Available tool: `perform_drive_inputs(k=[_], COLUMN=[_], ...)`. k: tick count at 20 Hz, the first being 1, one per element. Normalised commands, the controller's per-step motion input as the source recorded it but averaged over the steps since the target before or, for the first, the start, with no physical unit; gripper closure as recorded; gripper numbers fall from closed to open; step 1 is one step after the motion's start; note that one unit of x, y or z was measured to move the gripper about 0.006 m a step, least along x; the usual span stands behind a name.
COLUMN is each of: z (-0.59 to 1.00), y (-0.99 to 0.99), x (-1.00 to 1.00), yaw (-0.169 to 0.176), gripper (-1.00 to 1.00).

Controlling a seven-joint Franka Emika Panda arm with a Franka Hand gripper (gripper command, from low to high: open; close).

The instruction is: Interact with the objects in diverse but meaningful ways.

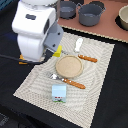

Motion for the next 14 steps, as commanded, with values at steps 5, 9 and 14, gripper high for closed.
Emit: perform_drive_inputs(k=[5,9,14], z=[-0.07,-0.17,-0.19], y=[-0.19,-0.13,-0.12], x=[-0.65,-0.62,-0.67], yaw=[-0.042,-0.004,0.004], gripper=[1.0,1.0,1.0])
